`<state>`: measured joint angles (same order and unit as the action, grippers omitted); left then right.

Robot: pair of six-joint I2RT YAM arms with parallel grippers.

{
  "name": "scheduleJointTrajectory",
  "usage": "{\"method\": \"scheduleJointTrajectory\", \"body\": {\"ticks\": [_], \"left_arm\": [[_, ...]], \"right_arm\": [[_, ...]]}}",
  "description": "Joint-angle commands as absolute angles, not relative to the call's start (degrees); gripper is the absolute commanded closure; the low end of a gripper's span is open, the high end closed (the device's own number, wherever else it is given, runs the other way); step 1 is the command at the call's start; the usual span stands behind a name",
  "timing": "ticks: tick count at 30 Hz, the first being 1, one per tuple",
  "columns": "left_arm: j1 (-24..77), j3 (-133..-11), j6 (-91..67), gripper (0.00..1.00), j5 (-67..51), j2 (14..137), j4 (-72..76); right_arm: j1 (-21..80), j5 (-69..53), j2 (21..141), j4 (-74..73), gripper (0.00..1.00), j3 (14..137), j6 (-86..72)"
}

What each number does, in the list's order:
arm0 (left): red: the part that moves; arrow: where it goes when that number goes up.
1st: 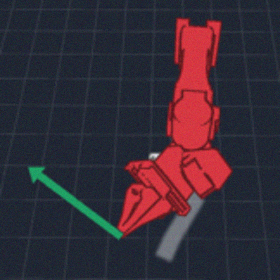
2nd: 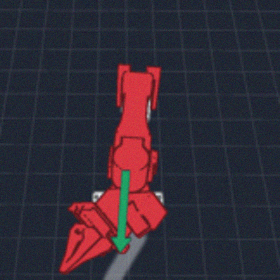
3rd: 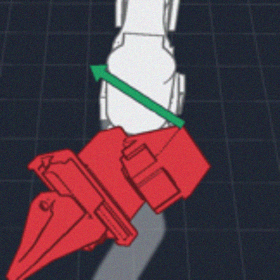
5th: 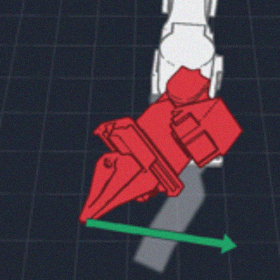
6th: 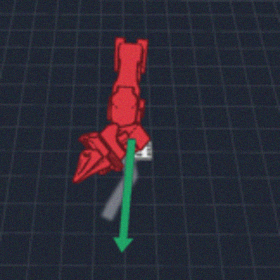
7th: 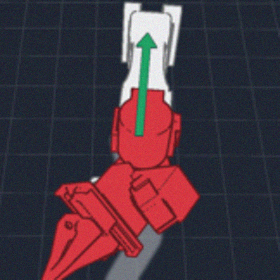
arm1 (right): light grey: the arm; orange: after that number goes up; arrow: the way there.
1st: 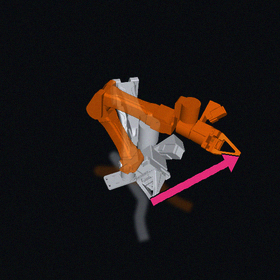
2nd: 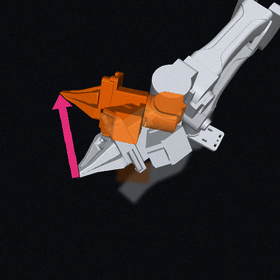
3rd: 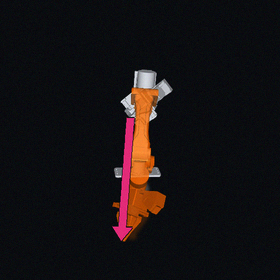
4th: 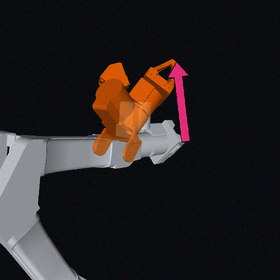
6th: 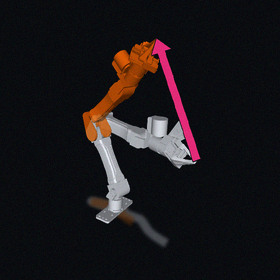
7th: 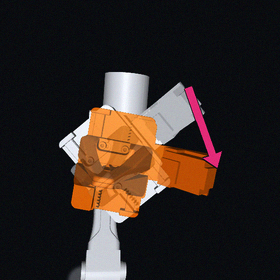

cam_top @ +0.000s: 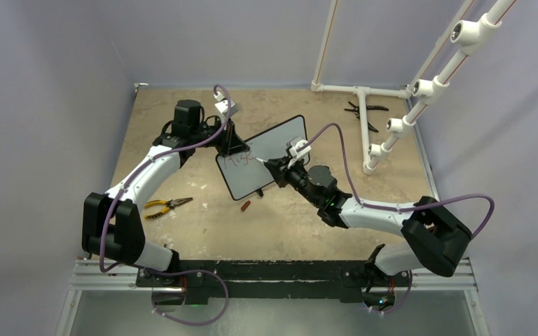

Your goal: Write a sentence on the whiteboard

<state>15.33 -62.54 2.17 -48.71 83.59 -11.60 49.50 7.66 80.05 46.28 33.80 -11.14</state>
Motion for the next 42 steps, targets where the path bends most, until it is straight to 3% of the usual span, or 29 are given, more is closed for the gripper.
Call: {"method": "scheduleJointTrajectory", "body": {"ticks": [1,42], "left_arm": [[16.3,-62.2,3.3,1.0,-49.3,83.9,-15.1],[16.3,-61.9,3.2,1.0,-48.1,83.7,-14.7]], "right_arm": [[49.4,9.8,76.3,48.6,1.0,32.3,-11.7],[49.4,10.8,79.9,48.0,1.0,35.6,-12.4]]}}
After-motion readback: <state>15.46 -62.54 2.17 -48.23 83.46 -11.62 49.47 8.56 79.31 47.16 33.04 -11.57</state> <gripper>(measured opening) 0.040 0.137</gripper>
